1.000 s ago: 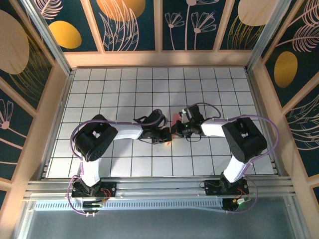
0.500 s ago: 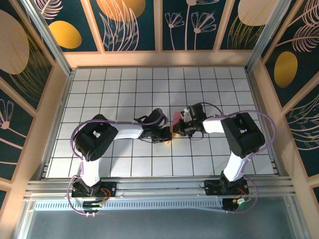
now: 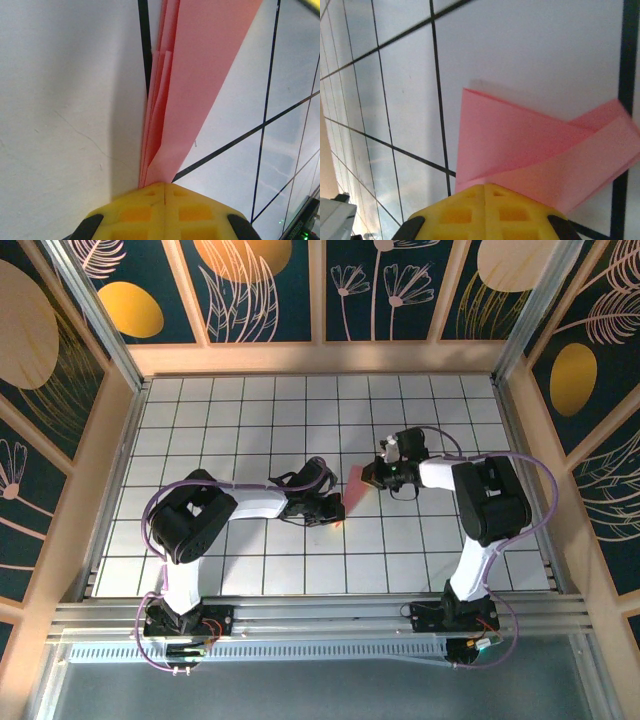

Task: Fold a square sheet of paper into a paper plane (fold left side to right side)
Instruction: Fold the wing for the fifth time at the center of the table.

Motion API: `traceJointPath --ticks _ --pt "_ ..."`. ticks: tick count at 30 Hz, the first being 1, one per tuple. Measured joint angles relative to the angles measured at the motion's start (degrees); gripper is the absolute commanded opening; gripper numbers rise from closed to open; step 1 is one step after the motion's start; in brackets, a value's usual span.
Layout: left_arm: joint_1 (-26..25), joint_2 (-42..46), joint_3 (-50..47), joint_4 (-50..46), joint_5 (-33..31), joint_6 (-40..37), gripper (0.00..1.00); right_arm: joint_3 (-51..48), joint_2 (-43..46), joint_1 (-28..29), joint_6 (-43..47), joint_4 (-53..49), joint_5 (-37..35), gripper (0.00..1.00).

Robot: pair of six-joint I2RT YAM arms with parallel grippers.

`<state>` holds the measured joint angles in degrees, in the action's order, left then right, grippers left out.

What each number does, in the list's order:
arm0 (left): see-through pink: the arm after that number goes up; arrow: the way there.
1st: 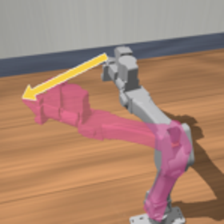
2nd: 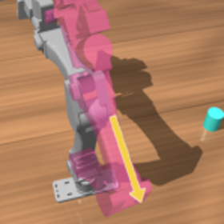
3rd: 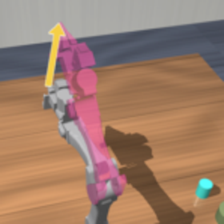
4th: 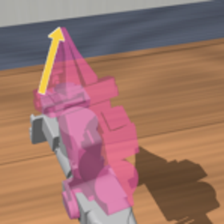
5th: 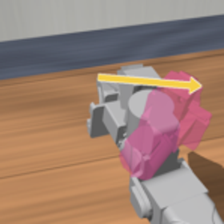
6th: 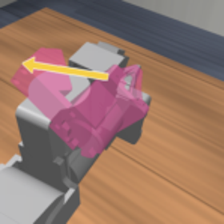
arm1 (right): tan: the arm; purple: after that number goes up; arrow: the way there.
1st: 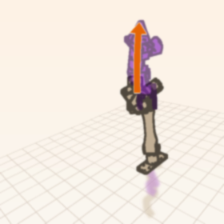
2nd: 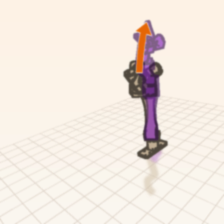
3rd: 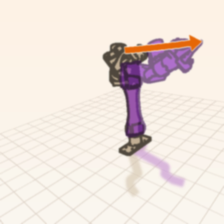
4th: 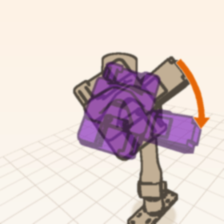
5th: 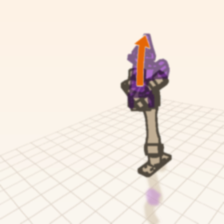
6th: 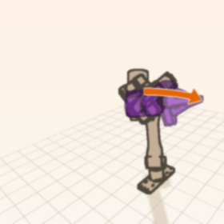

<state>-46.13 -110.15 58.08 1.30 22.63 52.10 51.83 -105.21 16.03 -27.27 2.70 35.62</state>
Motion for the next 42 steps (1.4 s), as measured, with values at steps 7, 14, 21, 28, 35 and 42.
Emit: traceJointPath --ticks 7,14,21,28,35,42 --pt "0.0 0.0 0.0 0.02 0.0 0.0 0.0 -0.68 2.62 0.09 0.2 0.52 0.48 0.0" --pt "0.0 0.0 0.0 0.02 0.0 0.0 0.0 -1.88 3.48 0.85 -0.07 1.9 0.46 0.0" --pt "0.0 0.0 0.0 0.02 0.0 0.0 0.0 -2.95 2.36 1.66 -0.28 4.11 0.42 0.0" --pt "0.0 0.0 -0.02 0.02 0.0 0.0 0.0 -2.95 -0.57 1.64 -0.22 6.47 0.39 0.0" --pt "0.0 0.0 -0.02 0.02 0.0 0.0 0.0 -2.95 -1.92 1.64 -0.22 8.37 0.48 0.0" --pt "0.0 0.15 -0.02 0.0 -0.2 0.0 0.0 -2.93 -2.12 1.64 -0.22 8.33 0.42 0.0"
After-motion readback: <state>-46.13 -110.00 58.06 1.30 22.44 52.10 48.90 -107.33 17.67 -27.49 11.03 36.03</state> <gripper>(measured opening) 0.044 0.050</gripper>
